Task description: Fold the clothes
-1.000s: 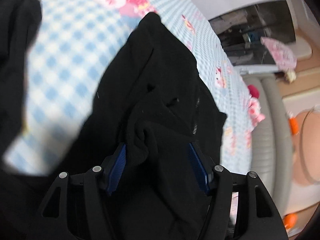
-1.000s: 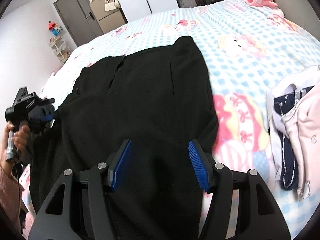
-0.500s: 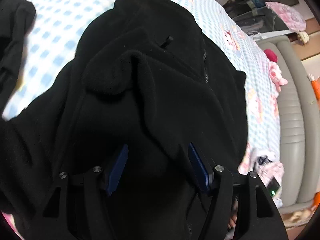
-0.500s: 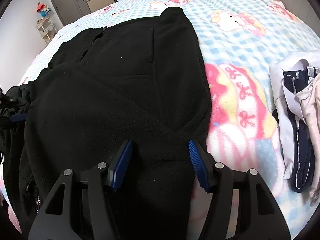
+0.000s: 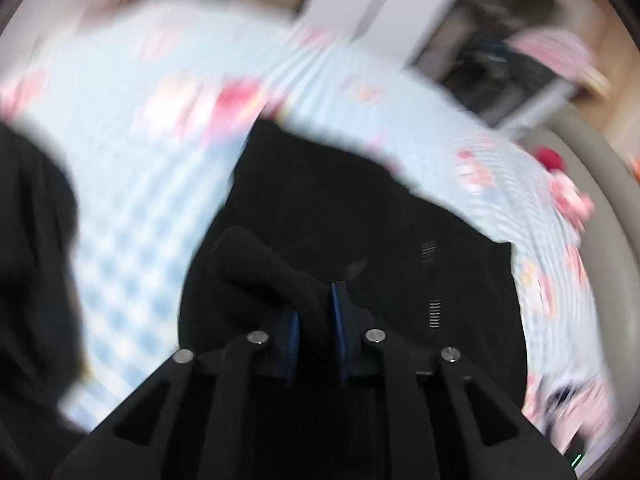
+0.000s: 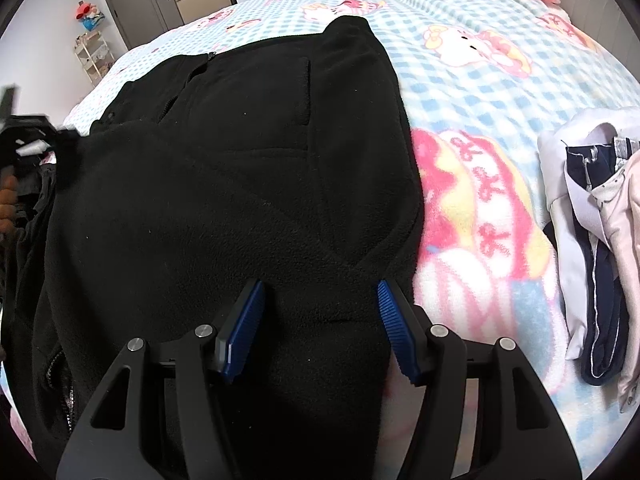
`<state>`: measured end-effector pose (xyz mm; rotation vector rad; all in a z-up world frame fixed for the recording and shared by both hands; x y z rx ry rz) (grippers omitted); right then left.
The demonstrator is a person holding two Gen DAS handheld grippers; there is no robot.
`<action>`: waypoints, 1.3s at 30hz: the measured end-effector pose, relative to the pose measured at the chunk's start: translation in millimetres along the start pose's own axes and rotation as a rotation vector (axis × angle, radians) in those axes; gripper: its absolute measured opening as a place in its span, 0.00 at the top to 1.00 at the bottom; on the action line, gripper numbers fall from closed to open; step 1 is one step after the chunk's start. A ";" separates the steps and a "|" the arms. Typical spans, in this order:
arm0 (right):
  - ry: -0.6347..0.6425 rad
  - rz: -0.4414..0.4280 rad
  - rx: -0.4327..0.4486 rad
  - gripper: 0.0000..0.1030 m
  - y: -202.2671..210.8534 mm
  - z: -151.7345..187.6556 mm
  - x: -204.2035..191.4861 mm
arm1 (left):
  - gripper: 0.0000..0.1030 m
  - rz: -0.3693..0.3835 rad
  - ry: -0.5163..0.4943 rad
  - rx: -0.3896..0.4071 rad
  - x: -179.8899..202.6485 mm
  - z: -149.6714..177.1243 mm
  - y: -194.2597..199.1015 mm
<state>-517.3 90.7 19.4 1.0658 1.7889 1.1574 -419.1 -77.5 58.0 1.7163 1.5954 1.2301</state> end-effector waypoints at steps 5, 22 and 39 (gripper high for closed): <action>0.004 0.004 0.004 0.41 -3.2 -2.0 -3.2 | 0.85 -0.165 -0.099 -0.227 -30.0 39.5 -26.8; -0.051 -0.103 -0.031 0.40 -2.1 -16.9 -2.1 | 0.90 -0.040 0.132 -0.124 -57.4 3.5 -37.9; 0.001 -0.171 -0.056 0.39 45.4 21.4 -9.2 | 0.52 -0.075 -0.184 -0.066 21.1 99.6 56.8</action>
Point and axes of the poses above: each gripper's, at about its wrist camera, not at the fingertips, and y roughly against the way its jaws point, x to its right, z to its underside, the point moved 8 cm from there along -y, roughly the way its jaws point, and after that the axes turned 13 degrees about -x, right-handed, at the moved point
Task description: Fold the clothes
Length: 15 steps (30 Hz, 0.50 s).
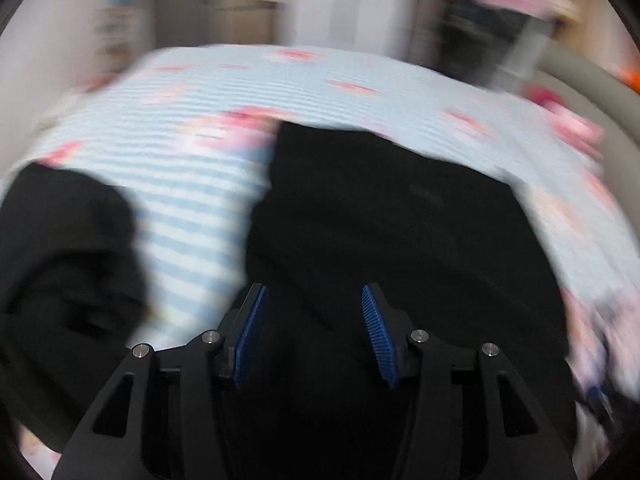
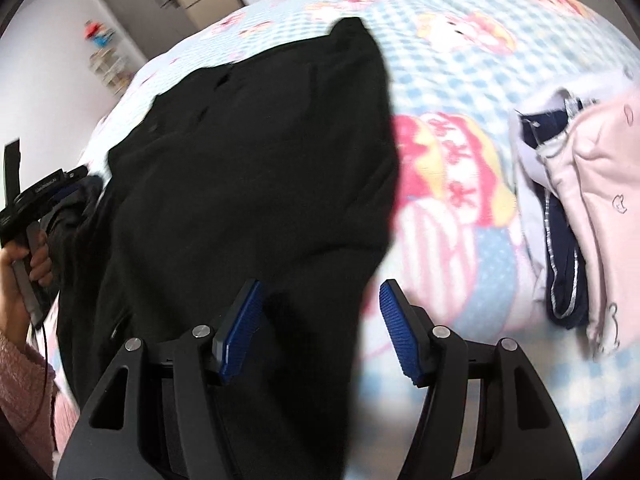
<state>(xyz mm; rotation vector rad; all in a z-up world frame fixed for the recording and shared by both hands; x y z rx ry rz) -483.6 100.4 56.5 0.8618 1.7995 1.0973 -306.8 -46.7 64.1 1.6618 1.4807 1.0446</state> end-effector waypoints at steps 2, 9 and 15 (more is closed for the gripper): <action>0.090 -0.027 0.005 0.40 1.0 10.3 -22.8 | 0.54 0.071 -0.163 -0.020 58.9 24.6 3.9; 0.294 0.057 -0.049 0.39 -23.0 53.4 -51.1 | 0.56 -0.112 -0.378 -0.191 108.8 72.3 -42.0; 0.428 0.013 -0.120 0.38 -8.5 77.5 -42.4 | 0.58 -0.159 -0.258 -0.191 79.2 67.4 -26.9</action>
Point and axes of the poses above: each gripper's, at about its wrist camera, not at the fingertips, and y roughly against the way its jaws point, x to its right, z to its underside, the point moved 8 cm from there along -y, roughly the way its jaws point, and after that the axes turned 13 degrees about -x, right-handed, at the moved point
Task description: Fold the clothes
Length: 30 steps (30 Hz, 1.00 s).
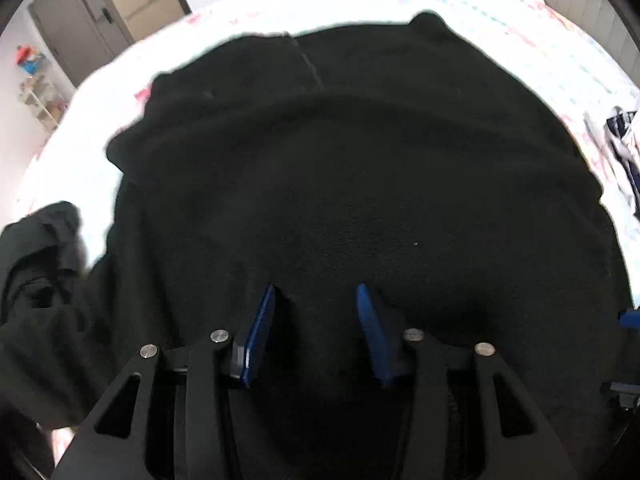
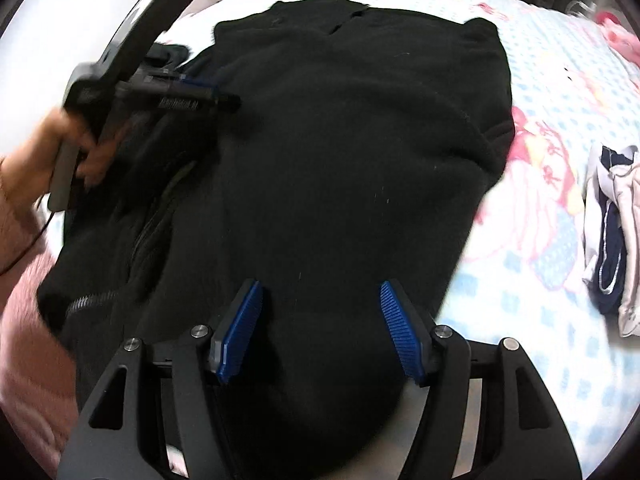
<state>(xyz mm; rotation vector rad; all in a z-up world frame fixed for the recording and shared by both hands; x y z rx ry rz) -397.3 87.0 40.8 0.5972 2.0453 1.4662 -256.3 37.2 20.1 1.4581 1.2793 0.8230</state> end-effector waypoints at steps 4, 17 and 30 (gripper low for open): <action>-0.022 -0.051 0.064 0.38 20.1 -1.5 1.4 | 0.56 0.171 -0.110 0.083 53.3 16.6 41.5; -0.001 -0.058 0.009 0.39 27.4 13.0 12.4 | 0.56 0.078 0.075 0.030 4.0 45.0 32.1; 0.135 -0.018 -0.110 0.35 10.5 29.9 1.2 | 0.46 0.099 -0.170 -0.078 71.8 76.0 15.4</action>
Point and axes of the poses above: each gripper's, at about its wrist camera, not at the fingertips, and y roughly against the way its jaws point, x to its right, z to its underside, the point moved 8 cm from there along -y, roughly the way its jaws point, and after that the axes turned 13 degrees about -x, right-handed, at the moved point
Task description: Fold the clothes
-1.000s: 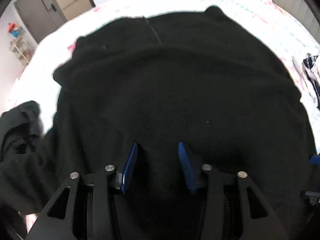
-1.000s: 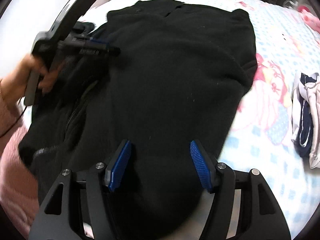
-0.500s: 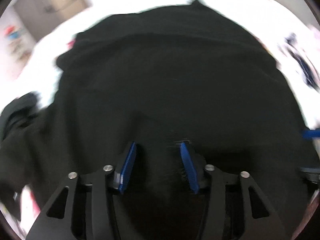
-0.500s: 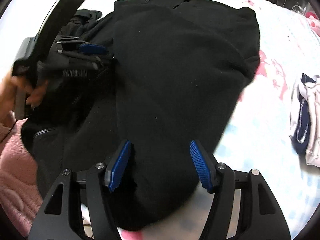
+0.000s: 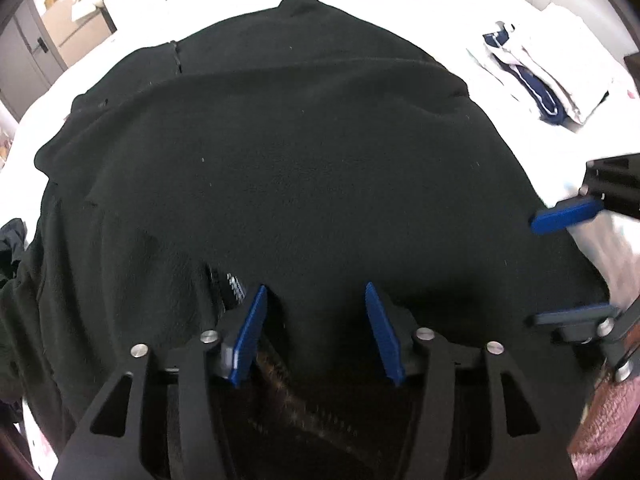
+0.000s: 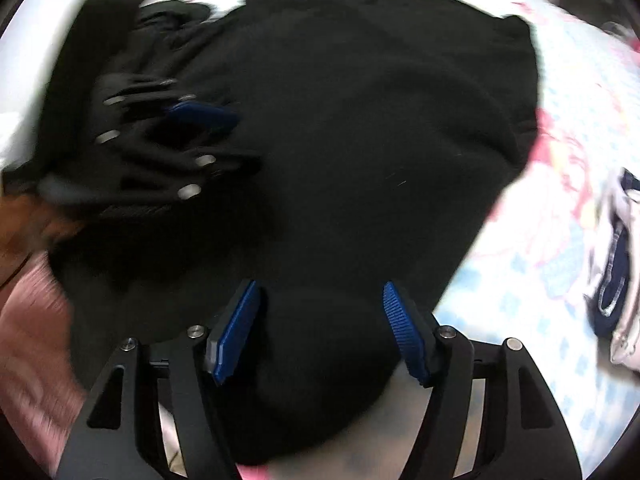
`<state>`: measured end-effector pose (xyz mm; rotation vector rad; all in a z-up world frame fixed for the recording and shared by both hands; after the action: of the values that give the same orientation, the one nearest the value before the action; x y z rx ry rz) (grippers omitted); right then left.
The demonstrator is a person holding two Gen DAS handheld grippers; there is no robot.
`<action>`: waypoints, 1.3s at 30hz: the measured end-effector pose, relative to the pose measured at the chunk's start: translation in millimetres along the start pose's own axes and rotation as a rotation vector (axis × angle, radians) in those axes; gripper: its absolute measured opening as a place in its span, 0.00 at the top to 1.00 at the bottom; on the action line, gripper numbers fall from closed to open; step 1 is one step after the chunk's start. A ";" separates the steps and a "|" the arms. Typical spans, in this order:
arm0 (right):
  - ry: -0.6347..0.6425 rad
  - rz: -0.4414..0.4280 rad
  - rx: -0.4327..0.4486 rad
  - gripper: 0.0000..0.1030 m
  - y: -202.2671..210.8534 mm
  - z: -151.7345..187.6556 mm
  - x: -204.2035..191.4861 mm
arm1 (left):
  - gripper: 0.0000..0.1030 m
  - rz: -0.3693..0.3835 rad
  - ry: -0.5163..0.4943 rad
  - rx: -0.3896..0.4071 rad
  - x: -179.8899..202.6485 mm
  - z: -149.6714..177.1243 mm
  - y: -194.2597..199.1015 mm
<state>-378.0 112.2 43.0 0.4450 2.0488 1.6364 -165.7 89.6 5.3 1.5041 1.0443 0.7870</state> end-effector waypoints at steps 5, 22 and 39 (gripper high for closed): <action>-0.180 -0.020 0.126 0.34 34.9 -17.3 39.0 | 0.46 0.186 0.193 0.123 -41.9 -0.6 31.9; -0.548 0.087 0.282 0.34 19.5 -41.2 120.6 | 0.45 0.413 0.916 0.298 -323.9 -71.3 -51.1; -0.689 0.042 0.331 0.34 49.8 -14.7 145.0 | 0.82 -0.126 -0.221 0.284 -2.0 -54.6 23.5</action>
<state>-509.0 188.4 70.2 1.0099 1.7598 0.9561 -210.9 108.9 38.8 1.7013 1.1030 0.3838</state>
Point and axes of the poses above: each gripper's, at about its wrist camera, not at the fingertips, and y roughly against the way its jaws point, x to its right, z to its underside, the point moved 8 cm from there along -y, roughly the way its jaws point, and after that the axes turned 13 degrees about -x, right-handed, at the moved point
